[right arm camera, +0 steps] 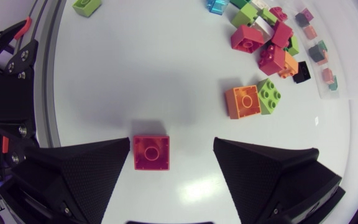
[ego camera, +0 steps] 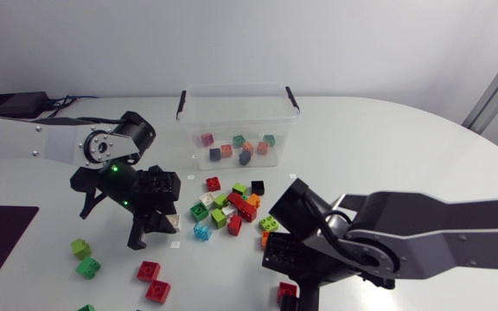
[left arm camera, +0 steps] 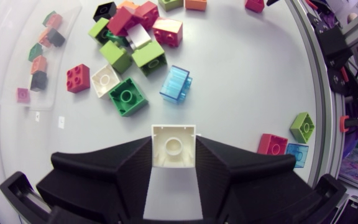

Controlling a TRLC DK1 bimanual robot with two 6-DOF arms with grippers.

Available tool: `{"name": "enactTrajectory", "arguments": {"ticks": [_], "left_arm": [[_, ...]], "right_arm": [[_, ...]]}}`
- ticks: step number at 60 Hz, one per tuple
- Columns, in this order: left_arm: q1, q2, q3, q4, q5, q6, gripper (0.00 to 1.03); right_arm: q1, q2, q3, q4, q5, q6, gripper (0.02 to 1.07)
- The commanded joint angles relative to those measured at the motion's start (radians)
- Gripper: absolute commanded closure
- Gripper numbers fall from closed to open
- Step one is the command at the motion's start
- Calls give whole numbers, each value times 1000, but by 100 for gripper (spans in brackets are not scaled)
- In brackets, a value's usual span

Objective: Place the duplo bricks in the container

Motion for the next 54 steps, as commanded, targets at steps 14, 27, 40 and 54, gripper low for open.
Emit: {"name": "enactTrajectory", "arguments": {"ticks": [14,27,40,54], "left_arm": [[44,-120,82,-17,46,-79,90],[40,-175,161,37,104,-231,90],[6,-150,217,204,112,-415,90],[-11,-51,316,339,92,-598,90]], "right_arm": [[35,68,-45,20,13,30,18],[37,90,-62,48,13,37,43],[1,42,-60,46,5,34,75],[-72,-30,-17,14,-21,11,76]]}}
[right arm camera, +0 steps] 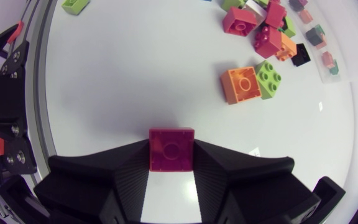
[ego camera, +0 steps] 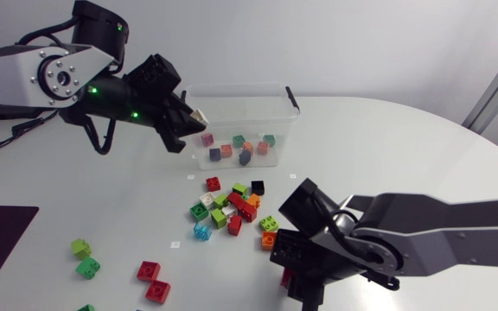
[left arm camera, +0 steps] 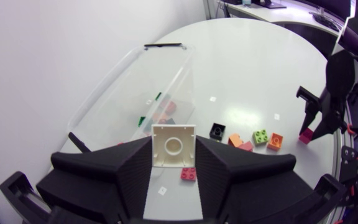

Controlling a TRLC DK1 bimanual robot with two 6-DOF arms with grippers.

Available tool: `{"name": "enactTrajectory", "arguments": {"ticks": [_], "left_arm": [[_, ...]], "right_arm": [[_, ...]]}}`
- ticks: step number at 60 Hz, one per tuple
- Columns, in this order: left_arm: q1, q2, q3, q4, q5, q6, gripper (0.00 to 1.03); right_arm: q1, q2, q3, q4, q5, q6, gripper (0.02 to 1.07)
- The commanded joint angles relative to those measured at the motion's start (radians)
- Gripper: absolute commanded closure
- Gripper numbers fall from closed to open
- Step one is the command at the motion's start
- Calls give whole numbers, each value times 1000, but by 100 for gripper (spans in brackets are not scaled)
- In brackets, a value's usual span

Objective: Place the duplo bricks in the container

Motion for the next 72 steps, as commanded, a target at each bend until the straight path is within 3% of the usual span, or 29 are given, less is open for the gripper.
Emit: {"name": "enactTrajectory", "arguments": {"ticks": [1,5,24,30,40,45,72], "left_arm": [[-6,74,74,52,-22,-100,90],[-6,113,101,114,-43,-163,90],[4,289,250,220,-134,-322,85],[12,323,278,247,-163,-374,72],[12,330,270,282,-218,-434,23],[10,292,235,289,-247,-437,8],[103,-24,-66,279,-247,-364,5]], "right_arm": [[-32,-38,28,-24,-16,-12,76],[-60,-55,48,-24,-31,-15,76],[-140,-87,157,-35,-57,-17,76],[-167,-86,197,-32,-66,-11,76],[-221,-73,269,-1,-72,6,76],[-250,-57,321,2,-80,14,76],[-348,77,554,105,-89,109,76]]}}
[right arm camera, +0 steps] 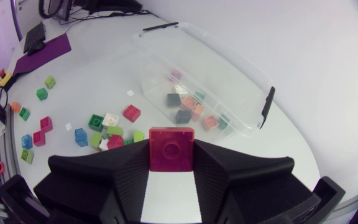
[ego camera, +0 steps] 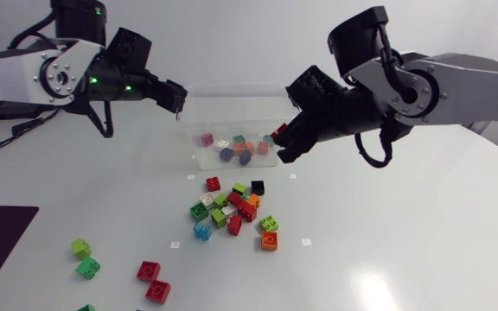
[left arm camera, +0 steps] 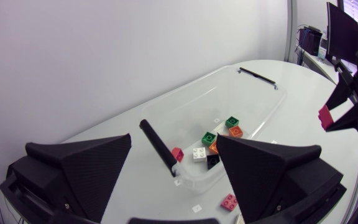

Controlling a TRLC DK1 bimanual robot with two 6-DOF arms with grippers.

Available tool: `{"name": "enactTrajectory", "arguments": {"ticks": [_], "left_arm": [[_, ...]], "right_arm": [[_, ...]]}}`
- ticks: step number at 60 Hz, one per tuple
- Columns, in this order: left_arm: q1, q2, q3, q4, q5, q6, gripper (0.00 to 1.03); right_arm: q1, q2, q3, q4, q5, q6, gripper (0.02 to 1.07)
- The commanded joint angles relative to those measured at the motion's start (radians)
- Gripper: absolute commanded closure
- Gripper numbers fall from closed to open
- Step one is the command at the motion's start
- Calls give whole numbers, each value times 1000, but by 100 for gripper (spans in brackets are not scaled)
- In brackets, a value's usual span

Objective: Place the duplo bricks in the container

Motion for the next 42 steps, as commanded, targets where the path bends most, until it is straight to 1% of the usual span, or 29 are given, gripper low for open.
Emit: {"name": "enactTrajectory", "arguments": {"ticks": [1,13,19,31,42], "left_arm": [[15,-73,-88,-6,-6,40,5],[24,-171,-248,-11,-6,142,5],[35,-196,-300,-40,4,198,6],[47,-240,-397,-157,72,396,6],[38,-278,-466,-247,86,557,6]], "right_arm": [[-9,44,53,34,-3,48,76],[-21,129,148,97,17,95,76],[-26,181,202,120,29,112,76],[-41,293,306,151,38,143,76],[-41,362,375,174,58,166,76]]}}
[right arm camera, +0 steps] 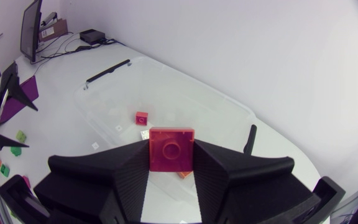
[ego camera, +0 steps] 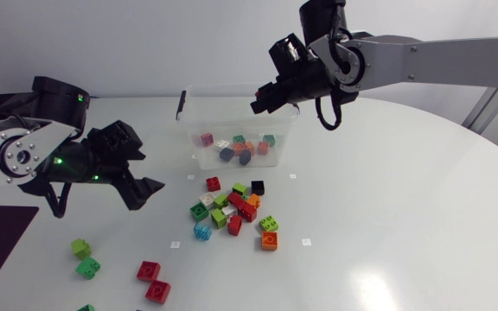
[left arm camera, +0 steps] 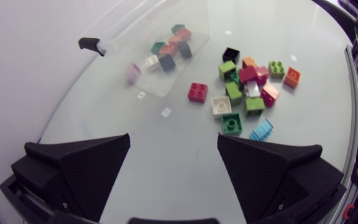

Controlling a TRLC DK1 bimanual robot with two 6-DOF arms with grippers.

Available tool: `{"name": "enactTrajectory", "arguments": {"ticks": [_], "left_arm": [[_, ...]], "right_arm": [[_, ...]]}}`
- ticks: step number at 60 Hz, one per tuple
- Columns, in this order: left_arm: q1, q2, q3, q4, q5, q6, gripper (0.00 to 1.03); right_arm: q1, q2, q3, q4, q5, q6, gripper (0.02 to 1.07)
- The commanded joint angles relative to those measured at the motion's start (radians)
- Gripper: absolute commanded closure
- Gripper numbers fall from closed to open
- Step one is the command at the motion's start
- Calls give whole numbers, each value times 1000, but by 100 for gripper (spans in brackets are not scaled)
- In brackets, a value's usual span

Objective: Place the duplo bricks in the container

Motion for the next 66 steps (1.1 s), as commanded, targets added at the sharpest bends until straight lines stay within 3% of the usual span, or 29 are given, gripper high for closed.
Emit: {"name": "enactTrajectory", "arguments": {"ticks": [1,14,18,21,29,31,43,53,66], "left_arm": [[-8,-28,-48,-41,14,117,6],[-42,-30,-120,-182,16,325,6],[-51,-30,-131,-225,14,370,7],[-56,-30,-134,-257,14,397,7],[-71,-15,-129,-334,8,434,7],[-76,-9,-128,-352,2,439,7],[-114,4,-151,-421,-26,466,9],[-171,47,-174,-414,-50,462,12],[-191,94,-183,-372,-75,454,16]], "right_arm": [[-4,48,54,22,12,30,76],[2,152,158,26,43,35,76],[2,177,183,26,53,36,68],[2,192,198,26,63,36,58],[6,208,221,28,95,36,16],[6,203,218,28,96,38,12],[9,108,124,28,95,36,9],[29,-7,-8,28,96,35,10],[92,-191,-216,6,112,33,10]]}}
